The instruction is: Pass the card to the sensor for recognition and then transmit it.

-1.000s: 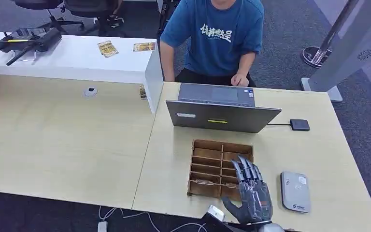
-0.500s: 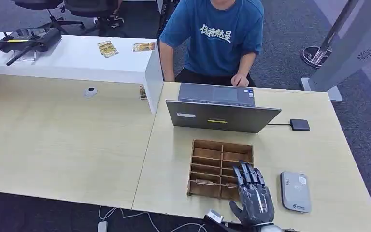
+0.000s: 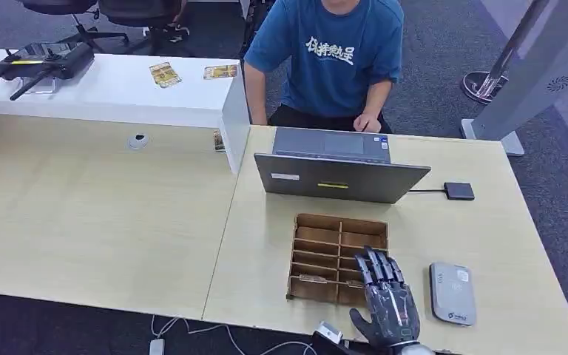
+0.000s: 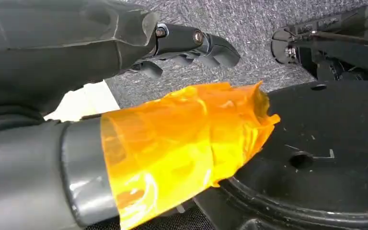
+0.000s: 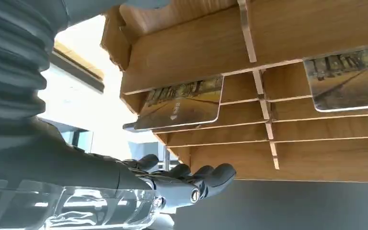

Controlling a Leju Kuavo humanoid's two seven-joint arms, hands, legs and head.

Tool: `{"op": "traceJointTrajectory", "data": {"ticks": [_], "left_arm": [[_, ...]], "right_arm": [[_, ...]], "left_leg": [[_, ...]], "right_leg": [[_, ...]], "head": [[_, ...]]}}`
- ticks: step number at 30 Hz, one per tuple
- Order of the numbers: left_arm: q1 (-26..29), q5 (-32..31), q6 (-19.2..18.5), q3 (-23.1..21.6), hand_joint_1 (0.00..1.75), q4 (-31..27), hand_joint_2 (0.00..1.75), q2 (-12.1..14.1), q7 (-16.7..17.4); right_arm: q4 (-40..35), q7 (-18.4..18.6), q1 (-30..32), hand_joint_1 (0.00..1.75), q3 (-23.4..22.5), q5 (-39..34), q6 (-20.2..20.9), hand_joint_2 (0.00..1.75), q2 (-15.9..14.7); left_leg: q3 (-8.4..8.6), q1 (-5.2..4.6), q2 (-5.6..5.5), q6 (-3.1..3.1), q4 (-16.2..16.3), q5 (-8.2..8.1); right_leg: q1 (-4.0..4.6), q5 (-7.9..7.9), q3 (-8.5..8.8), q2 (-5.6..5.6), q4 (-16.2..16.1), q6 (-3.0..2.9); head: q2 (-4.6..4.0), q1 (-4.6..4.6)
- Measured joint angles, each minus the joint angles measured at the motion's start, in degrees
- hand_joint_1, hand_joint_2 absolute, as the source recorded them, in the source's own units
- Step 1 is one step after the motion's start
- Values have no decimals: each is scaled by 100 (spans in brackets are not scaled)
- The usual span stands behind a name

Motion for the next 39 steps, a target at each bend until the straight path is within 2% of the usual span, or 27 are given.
{"op": "traceJointTrajectory", "data": {"ticks": [15,39], "left_arm": [[5,59,20,-2,0,0,0,-35,0],[6,61,22,-2,0,0,0,-50,0]], "right_arm": [[-339,-24,56,0,28,-29,-61,175,-26],[-374,-22,60,0,33,-18,-61,175,-33]], "left_leg": [[1,0,0,0,0,0],[1,0,0,0,0,0]], "right_leg": [[0,0,0,0,0,0],[0,0,0,0,0,0]], "head": [[0,0],[0,0]]}}
